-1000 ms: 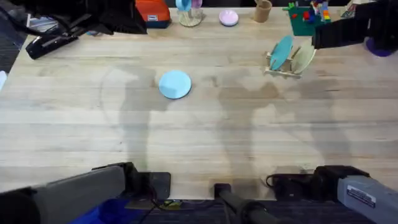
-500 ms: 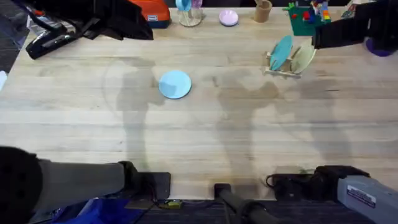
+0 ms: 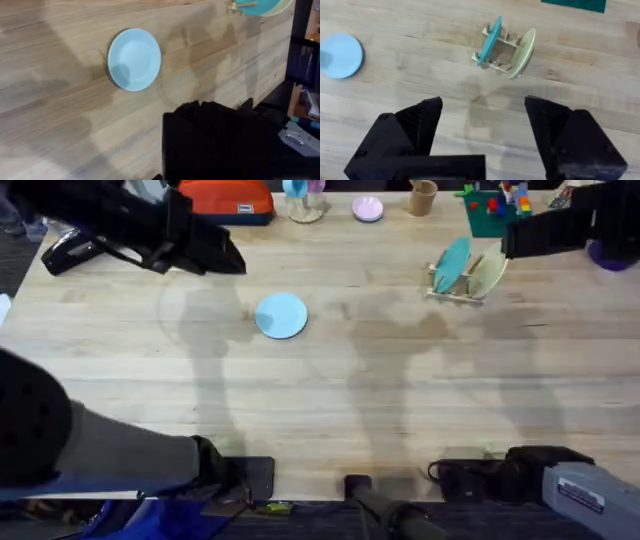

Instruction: Pick up the plates from the table one by one and place each into a slot on the dish rack.

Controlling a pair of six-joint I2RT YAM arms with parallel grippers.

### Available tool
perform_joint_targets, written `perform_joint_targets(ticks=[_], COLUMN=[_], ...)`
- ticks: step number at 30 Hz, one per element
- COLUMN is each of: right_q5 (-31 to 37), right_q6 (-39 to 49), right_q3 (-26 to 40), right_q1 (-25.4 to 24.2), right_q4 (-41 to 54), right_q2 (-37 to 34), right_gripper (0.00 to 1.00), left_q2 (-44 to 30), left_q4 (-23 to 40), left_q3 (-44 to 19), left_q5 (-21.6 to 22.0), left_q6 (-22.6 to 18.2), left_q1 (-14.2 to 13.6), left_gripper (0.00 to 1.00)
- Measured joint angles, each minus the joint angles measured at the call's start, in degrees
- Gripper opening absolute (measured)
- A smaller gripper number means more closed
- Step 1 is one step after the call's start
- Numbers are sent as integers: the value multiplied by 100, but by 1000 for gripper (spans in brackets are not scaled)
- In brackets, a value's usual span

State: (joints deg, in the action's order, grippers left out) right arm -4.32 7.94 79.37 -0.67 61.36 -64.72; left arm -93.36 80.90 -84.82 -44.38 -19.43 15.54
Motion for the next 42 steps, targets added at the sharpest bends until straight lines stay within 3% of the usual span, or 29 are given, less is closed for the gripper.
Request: perform_joint_targets(ticks=[20, 35, 42], right_q5=[0, 0, 0], right_q6=[0, 0, 0], right_q3=[0, 0, 0], right_q1=[0, 0, 0], right_q4=[-2, -136, -133], right_q2=[-1, -1, -1], right_gripper=[995, 994, 994], left_q2=[-1260, -2120, -2437], left_q4=[-1497, -2259, -2309], left_q3=[1235, 1264, 1255], left_q5=[0, -17, -362], left_q6=[-161, -160, -143], left_q1=[47, 47, 64], left_gripper=[40, 40, 40])
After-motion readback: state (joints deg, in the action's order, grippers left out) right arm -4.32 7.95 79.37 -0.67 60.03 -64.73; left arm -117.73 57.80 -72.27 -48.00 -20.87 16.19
